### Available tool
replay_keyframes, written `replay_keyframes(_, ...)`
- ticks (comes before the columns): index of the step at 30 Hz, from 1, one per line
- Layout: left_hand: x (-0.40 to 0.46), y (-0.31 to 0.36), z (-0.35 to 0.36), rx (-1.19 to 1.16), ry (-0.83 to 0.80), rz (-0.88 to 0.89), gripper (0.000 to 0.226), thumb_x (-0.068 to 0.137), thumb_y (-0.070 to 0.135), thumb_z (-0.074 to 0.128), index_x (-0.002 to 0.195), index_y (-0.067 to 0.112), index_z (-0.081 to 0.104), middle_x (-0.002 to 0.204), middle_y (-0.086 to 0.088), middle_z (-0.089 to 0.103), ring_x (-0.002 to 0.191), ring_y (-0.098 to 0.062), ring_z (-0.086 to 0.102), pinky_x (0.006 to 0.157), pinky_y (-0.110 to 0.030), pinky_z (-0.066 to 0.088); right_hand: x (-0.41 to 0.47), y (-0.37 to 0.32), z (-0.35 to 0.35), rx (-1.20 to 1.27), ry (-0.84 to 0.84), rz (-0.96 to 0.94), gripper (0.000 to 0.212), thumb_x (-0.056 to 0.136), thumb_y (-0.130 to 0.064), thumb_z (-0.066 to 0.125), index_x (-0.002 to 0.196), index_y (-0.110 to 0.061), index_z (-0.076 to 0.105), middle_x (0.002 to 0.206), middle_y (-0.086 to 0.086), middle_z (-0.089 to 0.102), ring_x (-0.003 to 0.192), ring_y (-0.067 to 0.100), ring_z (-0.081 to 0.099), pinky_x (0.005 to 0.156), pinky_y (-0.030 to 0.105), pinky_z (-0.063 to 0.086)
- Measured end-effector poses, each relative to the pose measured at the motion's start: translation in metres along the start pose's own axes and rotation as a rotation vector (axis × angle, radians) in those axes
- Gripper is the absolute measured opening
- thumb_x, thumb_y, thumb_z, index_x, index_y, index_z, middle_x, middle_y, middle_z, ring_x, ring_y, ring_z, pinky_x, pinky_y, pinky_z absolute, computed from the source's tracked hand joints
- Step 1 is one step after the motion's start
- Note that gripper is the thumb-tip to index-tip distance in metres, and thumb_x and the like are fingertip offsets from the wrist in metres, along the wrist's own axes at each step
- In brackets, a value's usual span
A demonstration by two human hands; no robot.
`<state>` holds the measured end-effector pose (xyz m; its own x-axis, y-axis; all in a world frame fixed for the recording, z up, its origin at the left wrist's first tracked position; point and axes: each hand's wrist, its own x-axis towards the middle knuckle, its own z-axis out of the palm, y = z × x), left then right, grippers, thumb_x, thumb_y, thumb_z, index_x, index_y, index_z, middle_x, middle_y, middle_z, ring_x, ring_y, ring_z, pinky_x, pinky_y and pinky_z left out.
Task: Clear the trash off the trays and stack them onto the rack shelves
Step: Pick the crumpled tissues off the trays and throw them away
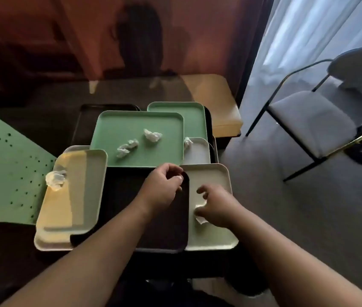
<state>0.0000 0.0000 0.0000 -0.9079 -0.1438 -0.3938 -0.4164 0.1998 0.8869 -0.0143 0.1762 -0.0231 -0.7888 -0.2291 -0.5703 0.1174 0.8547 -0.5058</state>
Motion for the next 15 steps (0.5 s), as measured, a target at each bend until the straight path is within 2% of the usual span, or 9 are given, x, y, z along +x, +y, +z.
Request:
replay_keyframes(2,-0.001,-0.006,0.003,0.005,0.011,-0.029,0.014,0.097,0.005,0.058,0.099,0.018,0.064,0.092,-0.005,0.068,0.069,-0.015,0.063,0.06,-0.022,0.047,0.0,0.0,0.01,-0.219,-0.029,-0.015,0.052,0.092,-0.032,0.068,0.141,-0.025,0.054,0.139,0.004,0.054,0.115,0.027,0.064,0.094,0.039,0.056)
replay_keyframes(4,-0.004,-0.01,0.004,0.018,0.017,-0.053,0.013,0.097,0.006,0.058,0.101,0.016,0.064,0.091,-0.004,0.068,0.069,-0.015,0.063,0.06,-0.021,0.047,-0.001,0.005,0.021,-0.353,-0.045,-0.025,0.037,0.097,-0.036,0.059,0.133,-0.024,0.057,0.133,0.003,0.055,0.111,0.03,0.064,0.091,0.044,0.057)
replay_keyframes(7,-0.004,-0.008,-0.003,0.008,0.02,-0.07,0.014,0.098,0.006,0.058,0.102,0.016,0.065,0.094,-0.005,0.07,0.07,-0.015,0.063,0.061,-0.02,0.049,0.009,0.008,0.018,-0.368,-0.041,-0.026,0.021,0.098,-0.029,0.059,0.116,-0.021,0.065,0.117,0.003,0.064,0.099,0.028,0.066,0.08,0.038,0.057)
replay_keyframes(8,-0.004,-0.006,-0.008,-0.003,0.024,-0.068,0.015,0.098,0.006,0.057,0.101,0.018,0.066,0.096,-0.005,0.071,0.07,-0.014,0.063,0.062,-0.02,0.049,0.012,0.007,0.013,-0.308,-0.012,-0.022,0.017,0.098,-0.028,0.06,0.111,-0.021,0.067,0.107,0.003,0.068,0.092,0.026,0.066,0.073,0.034,0.055)
replay_keyframes(11,-0.004,-0.002,-0.024,-0.049,0.048,-0.085,0.013,0.1,0.014,0.058,0.105,0.022,0.068,0.101,-0.007,0.074,0.074,-0.013,0.066,0.067,-0.025,0.052,0.018,-0.012,-0.003,0.094,0.144,-0.024,0.011,0.096,-0.024,0.063,0.096,-0.013,0.067,0.081,0.0,0.066,0.072,0.019,0.058,0.056,0.028,0.043)
replay_keyframes(13,-0.005,0.003,-0.034,-0.1,0.03,-0.098,0.015,0.102,0.025,0.058,0.115,0.024,0.065,0.106,-0.004,0.073,0.08,-0.013,0.067,0.072,-0.032,0.053,0.021,-0.039,-0.013,0.269,0.192,-0.115,0.008,0.095,-0.021,0.067,0.094,-0.013,0.068,0.08,0.001,0.068,0.07,0.017,0.058,0.058,0.029,0.044)
replay_keyframes(15,-0.006,0.008,-0.041,-0.16,-0.003,-0.11,0.019,0.103,0.033,0.056,0.12,0.028,0.062,0.105,-0.001,0.072,0.083,-0.012,0.067,0.072,-0.034,0.054,0.024,-0.067,-0.016,0.345,0.159,-0.216,0.005,0.094,-0.022,0.07,0.092,-0.018,0.069,0.082,0.002,0.072,0.069,0.015,0.061,0.065,0.032,0.052)
